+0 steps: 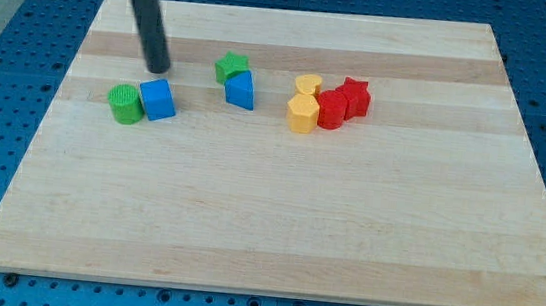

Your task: Move the blue cube closer to the blue triangle

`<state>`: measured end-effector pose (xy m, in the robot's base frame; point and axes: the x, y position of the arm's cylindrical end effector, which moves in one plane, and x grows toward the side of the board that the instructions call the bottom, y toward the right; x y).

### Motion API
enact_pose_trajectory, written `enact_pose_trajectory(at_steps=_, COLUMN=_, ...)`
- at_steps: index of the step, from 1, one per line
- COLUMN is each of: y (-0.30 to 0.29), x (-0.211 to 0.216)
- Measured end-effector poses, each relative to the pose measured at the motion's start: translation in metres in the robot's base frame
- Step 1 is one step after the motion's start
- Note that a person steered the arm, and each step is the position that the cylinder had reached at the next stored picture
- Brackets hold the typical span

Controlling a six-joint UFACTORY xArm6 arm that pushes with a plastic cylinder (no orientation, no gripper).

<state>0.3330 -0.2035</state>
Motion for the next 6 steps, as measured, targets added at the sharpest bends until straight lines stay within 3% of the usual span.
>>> enact_pose_trajectory(at_steps=1, y=-0.036, x=0.033)
enact_pose_trajectory(at_steps=2, y=-0.041, x=0.080)
enact_pose_trajectory(at_steps=3, y=-0.035, x=0.101)
enact_pose_trajectory(at_steps=6, y=0.013, x=0.078)
